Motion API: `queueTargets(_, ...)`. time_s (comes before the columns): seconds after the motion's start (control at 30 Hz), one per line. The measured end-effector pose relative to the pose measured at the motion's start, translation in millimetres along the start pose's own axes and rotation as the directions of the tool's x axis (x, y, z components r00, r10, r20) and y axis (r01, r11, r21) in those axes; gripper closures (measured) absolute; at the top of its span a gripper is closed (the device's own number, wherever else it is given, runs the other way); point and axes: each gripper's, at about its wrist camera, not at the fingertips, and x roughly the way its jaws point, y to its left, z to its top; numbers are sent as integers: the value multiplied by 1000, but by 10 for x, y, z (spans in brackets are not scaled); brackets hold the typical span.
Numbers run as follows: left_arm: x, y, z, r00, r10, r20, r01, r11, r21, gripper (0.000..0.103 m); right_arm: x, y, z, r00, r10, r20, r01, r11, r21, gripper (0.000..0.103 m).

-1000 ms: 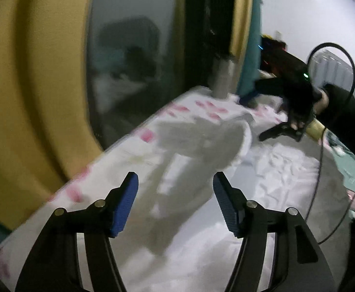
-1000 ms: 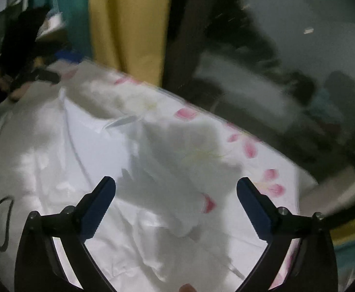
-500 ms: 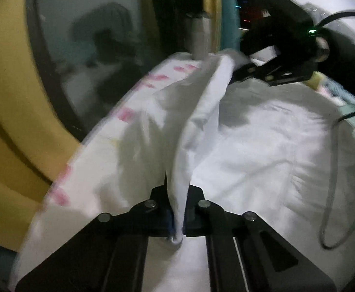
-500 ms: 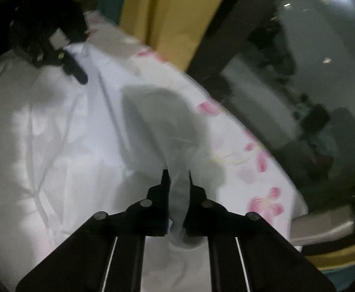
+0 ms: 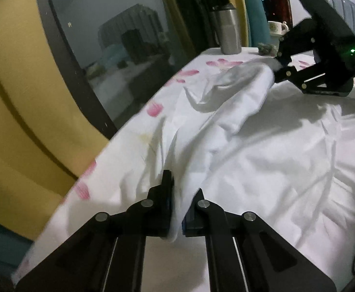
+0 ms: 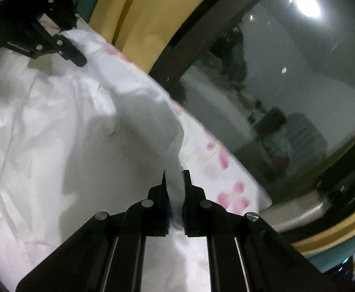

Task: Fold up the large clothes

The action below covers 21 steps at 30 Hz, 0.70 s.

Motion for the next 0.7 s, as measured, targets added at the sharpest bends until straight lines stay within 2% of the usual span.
queueTargets(0.07, -53, -10, -53, 1000, -9, -3, 9, 1000, -13, 94, -81, -11, -80, 998, 62, -3, -61, 995, 84, 92)
queueTargets(0.13, -101, -17, -88, 1000, -17, -9, 17, 1000, -26, 92, -143, -47, -125, 987, 160, 14, -161, 976, 149, 82)
queueTargets(0.2, -182, 10, -145, 999, -34, -15, 33, 998, -53, 88, -183, -35, -174, 978, 208, 11, -206, 960, 191, 76)
queueTargets(0.3, -331, -45, -226, 998, -51, -32, 49, 997, -60, 80, -241, 36, -275, 978, 210, -4, -204, 955, 213, 73)
queueTargets(0.43, -498, -104, -330, 996, -78, -53, 75, 996, -50, 67, -413, 226, -365, 977, 214, -4, -209, 961, 182, 72)
queueTargets(0.53, -633, -116, -415, 993, -105, -59, 101, 993, -54, 61, -580, 246, -424, 974, 225, 1, -220, 953, 206, 72)
queueTargets(0.63, -769, -50, -473, 992, -113, -56, 107, 990, -88, 56, -712, 210, -447, 969, 247, 28, -246, 936, 252, 71)
queueTargets(0.7, -863, 55, -468, 989, -149, -19, 145, 978, -152, 55, -770, 143, -430, 960, 269, 78, -280, 913, 297, 71)
